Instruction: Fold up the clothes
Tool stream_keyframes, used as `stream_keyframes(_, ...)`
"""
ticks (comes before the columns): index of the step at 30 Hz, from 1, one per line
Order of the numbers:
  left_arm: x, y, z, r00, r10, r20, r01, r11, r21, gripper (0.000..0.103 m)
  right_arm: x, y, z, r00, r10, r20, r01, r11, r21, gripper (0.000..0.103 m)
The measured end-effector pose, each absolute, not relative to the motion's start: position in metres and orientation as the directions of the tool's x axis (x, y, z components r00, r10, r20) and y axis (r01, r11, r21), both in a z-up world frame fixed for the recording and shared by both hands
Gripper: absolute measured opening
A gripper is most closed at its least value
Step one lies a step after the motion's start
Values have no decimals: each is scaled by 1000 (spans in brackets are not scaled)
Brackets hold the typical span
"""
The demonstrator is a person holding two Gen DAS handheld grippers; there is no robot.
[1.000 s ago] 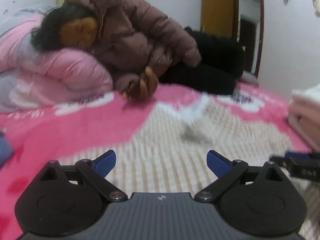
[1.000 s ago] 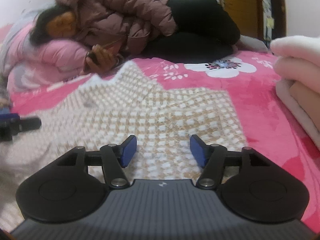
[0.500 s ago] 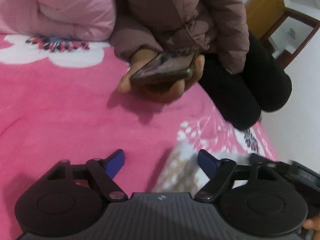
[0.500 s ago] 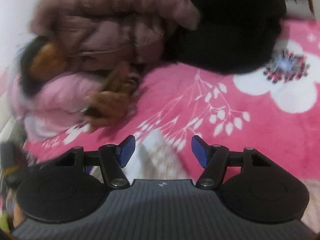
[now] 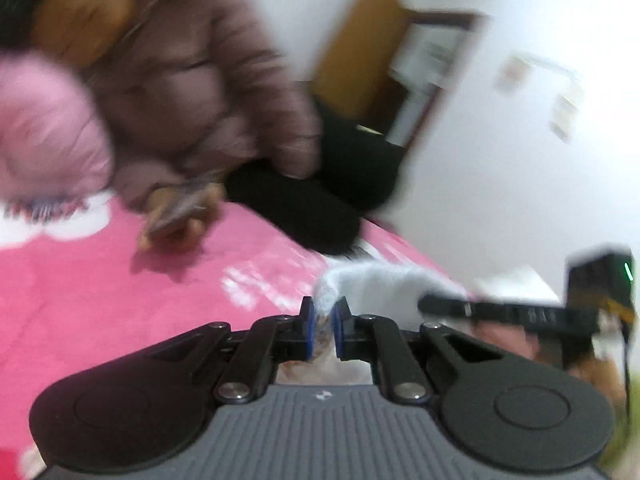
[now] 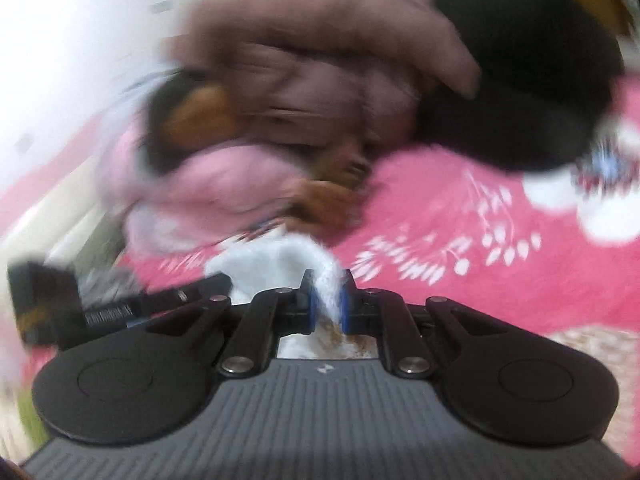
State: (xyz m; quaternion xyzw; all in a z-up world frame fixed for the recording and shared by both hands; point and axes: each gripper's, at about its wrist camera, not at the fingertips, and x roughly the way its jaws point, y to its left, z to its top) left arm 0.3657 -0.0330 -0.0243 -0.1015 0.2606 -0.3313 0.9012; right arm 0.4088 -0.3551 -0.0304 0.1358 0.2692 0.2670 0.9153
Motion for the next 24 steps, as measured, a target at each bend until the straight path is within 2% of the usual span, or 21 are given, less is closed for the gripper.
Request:
stream_keyframes(1, 351, -34, -32, 616, -648, -448, 555, 760, -338, 16, 385, -356, -30, 710, 564, -422, -457, 825, 333, 10)
stream_keyframes(2, 338, -35, -42, 583, -639, -502, 556, 764, -326, 26, 366, -354, -39, 704, 545, -455, -476, 838, 267, 12)
stream_keyframes(3, 325, -36, -52, 549, -626, -554, 559, 768, -314, 30, 347, -352, -49, 700, 524, -486, -494, 846, 200, 12)
stream_keyframes(4, 315, -32, -63, 533, -610, -587, 535, 780, -324, 30, 327, -350, -58, 696, 500, -515, -511, 849, 133, 13)
stream_keyframes(6, 304, -18, -72, 538, -607, -585, 478, 791, -382, 32, 305, -346, -84, 675, 434, -597, -498, 865, 65, 14)
stream_keyframes(7, 301, -7, -72, 561, -614, -555, 441, 789, -428, 34, 298, -345, -95, 667, 405, -625, -480, 876, 55, 14)
stream_keyframes(8, 301, 2, -68, 587, -619, -521, 410, 783, -468, 42, 292, -347, -99, 681, 400, -614, -463, 884, 63, 16)
stream_keyframes(9, 302, 10, -64, 614, -621, -488, 382, 774, -505, 53, 286, -351, -101, 690, 402, -602, -445, 891, 86, 17)
stream_keyframes(12, 323, 19, -54, 633, -632, -447, 313, 737, -599, 60, 279, -373, -89, 707, 480, -520, -387, 877, 283, 21)
stream_keyframes(16, 375, 24, -63, 601, -681, -418, 172, 621, -764, 70, 280, -416, -70, 771, 544, -330, -307, 772, 556, 45)
stream_keyframes(19, 415, 19, -85, 516, -720, -465, 44, 564, -825, 72, 307, -442, -68, 804, 543, -241, -203, 633, 747, 58)
stream_keyframes(22, 430, 4, -100, 434, -726, -533, 9, 595, -804, 71, 343, -448, -83, 781, 544, -307, -38, 532, 846, 64)
stream_keyframes(24, 429, -5, -105, 401, -745, -534, 38, 596, -802, 71, 361, -439, -99, 722, 575, -385, 59, 504, 862, 64)
